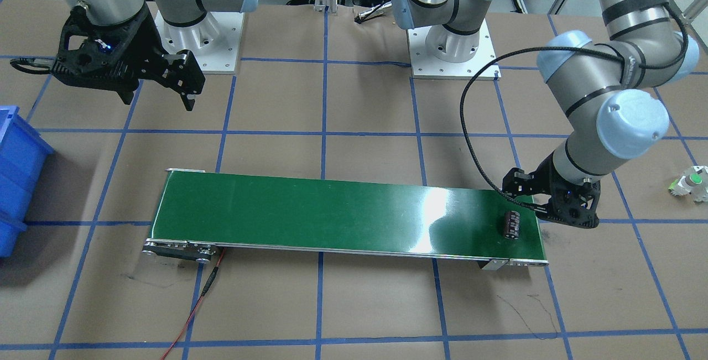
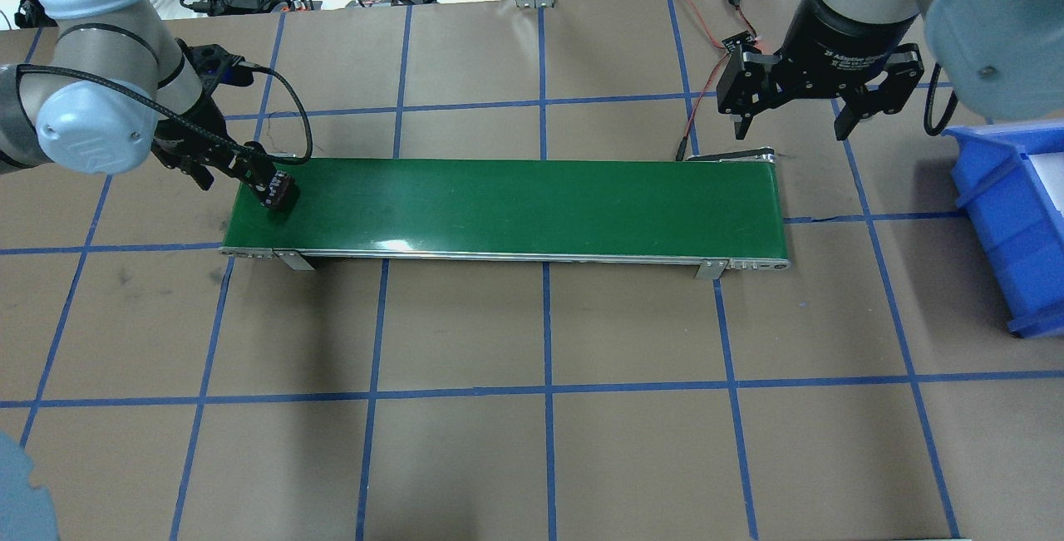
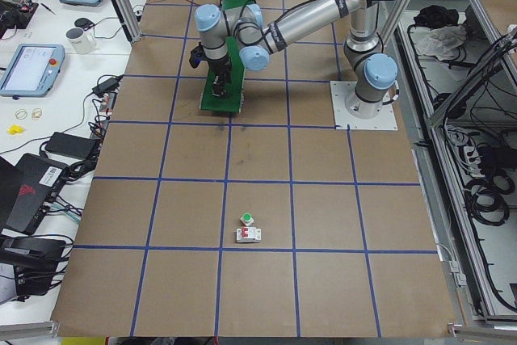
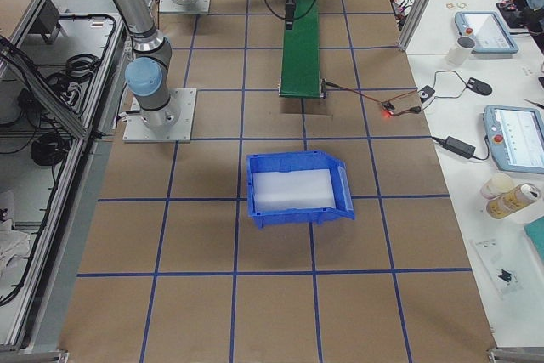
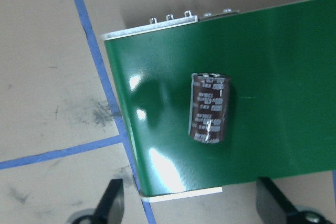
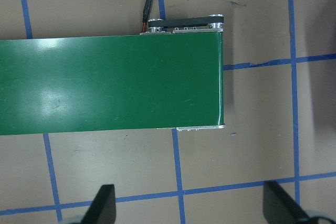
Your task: Move capacitor from left to right
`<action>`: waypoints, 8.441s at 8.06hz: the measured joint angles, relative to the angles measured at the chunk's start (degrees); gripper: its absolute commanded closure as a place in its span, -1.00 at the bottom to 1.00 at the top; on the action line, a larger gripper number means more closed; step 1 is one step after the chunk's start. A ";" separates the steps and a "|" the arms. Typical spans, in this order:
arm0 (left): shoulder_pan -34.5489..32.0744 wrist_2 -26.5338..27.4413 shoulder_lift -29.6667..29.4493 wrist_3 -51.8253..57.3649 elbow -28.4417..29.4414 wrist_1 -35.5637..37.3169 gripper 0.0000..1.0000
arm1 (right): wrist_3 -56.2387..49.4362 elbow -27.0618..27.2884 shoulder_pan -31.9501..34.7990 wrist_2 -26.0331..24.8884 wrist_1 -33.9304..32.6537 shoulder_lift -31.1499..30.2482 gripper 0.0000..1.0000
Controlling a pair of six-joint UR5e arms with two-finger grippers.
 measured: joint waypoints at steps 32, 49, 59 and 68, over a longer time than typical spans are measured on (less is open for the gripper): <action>-0.05 8.57 12.56 -9.45 0.20 -3.80 -1.00 | 0.00 0.00 0.00 0.00 -0.09 0.00 -1.00; -0.75 -5.91 17.71 -29.12 0.35 -17.00 -1.00 | 0.96 8.95 0.35 8.53 -12.61 17.10 -1.00; -2.58 -8.13 17.54 -33.53 0.21 -14.89 -1.00 | 5.16 10.63 -4.07 7.32 -21.40 19.92 1.00; -2.92 -8.29 17.53 -33.08 -0.30 -15.70 -1.00 | -41.71 2.30 -27.32 -6.65 -8.46 10.12 1.00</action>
